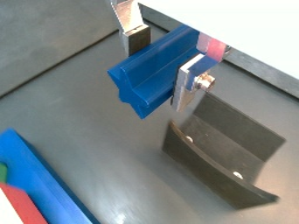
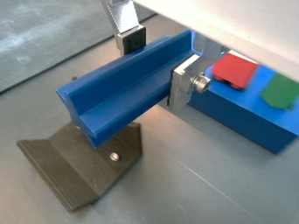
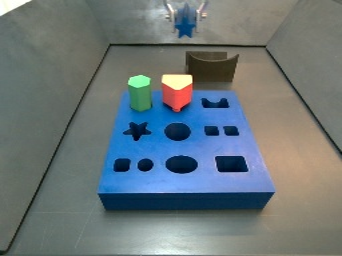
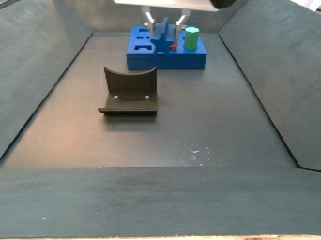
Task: Pick up the star object. Move up. Place the star object on the fixture. Regrasp the star object. Move to above the board. Insert the star object.
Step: Place the star object on the fixture.
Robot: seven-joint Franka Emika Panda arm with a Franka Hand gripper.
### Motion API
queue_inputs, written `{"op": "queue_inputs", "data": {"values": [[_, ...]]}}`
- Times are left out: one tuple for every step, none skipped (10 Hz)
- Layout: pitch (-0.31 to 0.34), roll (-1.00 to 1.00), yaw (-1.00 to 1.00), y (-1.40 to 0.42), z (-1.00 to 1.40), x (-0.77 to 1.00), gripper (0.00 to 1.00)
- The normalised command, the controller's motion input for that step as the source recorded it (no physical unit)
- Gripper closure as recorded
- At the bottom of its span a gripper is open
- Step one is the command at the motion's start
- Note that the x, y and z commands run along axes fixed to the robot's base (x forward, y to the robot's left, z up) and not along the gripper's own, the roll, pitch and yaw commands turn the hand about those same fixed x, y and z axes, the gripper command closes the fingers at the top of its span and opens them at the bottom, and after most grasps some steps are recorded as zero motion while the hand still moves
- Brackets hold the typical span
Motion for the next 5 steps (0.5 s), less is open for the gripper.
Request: {"op": "queue_inputs", "data": {"values": [[0.037, -1.00, 0.08, 0.58, 0.63, 1.00, 1.00], [0.069, -1.00, 0.04, 0.49, 0.49, 0.88, 1.00], [0.078, -1.00, 0.04, 0.38, 0.35, 0.79, 1.00], [0.085, -1.00, 0.03, 0.18, 0.13, 0.65, 1.00], [0.096, -1.00, 0.02, 0.12, 0.06, 0.58, 1.00]]}}
